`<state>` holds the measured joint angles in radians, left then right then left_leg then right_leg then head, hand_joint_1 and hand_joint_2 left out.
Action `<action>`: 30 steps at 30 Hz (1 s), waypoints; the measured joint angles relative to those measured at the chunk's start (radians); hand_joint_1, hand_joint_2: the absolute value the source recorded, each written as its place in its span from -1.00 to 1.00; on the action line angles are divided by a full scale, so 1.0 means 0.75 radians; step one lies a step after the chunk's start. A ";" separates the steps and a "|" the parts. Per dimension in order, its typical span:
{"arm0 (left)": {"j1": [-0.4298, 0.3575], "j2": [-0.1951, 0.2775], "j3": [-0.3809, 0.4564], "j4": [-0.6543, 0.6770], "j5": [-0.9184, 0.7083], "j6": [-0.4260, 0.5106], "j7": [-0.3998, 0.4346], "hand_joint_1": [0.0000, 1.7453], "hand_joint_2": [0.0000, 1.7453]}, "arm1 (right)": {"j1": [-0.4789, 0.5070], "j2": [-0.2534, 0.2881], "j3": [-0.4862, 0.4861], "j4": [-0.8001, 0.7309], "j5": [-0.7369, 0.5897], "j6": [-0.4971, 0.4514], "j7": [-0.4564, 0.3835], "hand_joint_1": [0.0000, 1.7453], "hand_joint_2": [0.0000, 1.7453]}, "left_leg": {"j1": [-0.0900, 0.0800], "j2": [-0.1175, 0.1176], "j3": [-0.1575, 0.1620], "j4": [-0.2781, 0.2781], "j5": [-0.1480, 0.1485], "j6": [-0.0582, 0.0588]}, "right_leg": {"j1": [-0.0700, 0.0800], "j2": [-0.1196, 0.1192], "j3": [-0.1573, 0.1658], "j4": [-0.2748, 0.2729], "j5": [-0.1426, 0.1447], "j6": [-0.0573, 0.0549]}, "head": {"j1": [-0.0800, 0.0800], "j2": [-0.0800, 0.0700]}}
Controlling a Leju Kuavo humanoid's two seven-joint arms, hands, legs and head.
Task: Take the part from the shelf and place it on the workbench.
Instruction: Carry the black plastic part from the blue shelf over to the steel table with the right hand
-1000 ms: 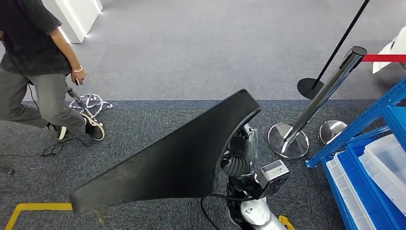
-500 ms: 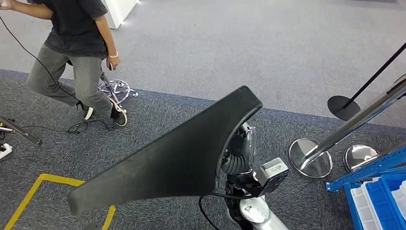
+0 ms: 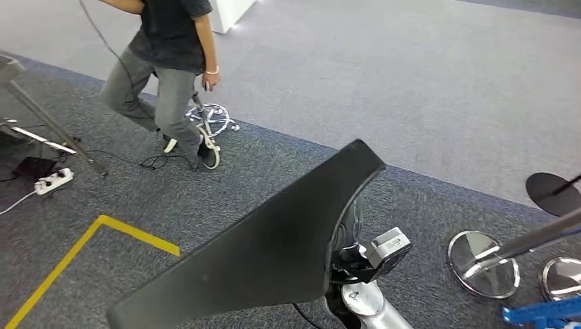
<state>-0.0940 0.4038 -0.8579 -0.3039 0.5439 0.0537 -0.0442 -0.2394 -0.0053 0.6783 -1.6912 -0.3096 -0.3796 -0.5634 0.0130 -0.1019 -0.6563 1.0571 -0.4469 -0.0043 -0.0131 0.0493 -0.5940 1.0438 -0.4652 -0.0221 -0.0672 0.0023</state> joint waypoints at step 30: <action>0.001 0.003 -0.012 0.000 -0.044 -0.002 -0.019 -1.00 1.00 | 0.012 0.008 -0.001 0.022 0.028 -0.078 0.017 0.96 1.00 | -0.002 -0.018 0.022 -0.027 0.005 0.008 | 0.004 -0.010 -0.002 -0.007 0.007 0.001 | 0.001 0.000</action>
<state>-0.0930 0.4064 -0.8672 -0.3041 0.5107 0.0520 -0.0582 -0.2304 0.0009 0.6775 -1.6750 -0.2888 -0.4384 -0.5508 0.0116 -0.1155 -0.6400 1.0368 -0.4430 0.0019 -0.0098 0.0415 -0.5957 1.0382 -0.4596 -0.0217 -0.0661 0.0023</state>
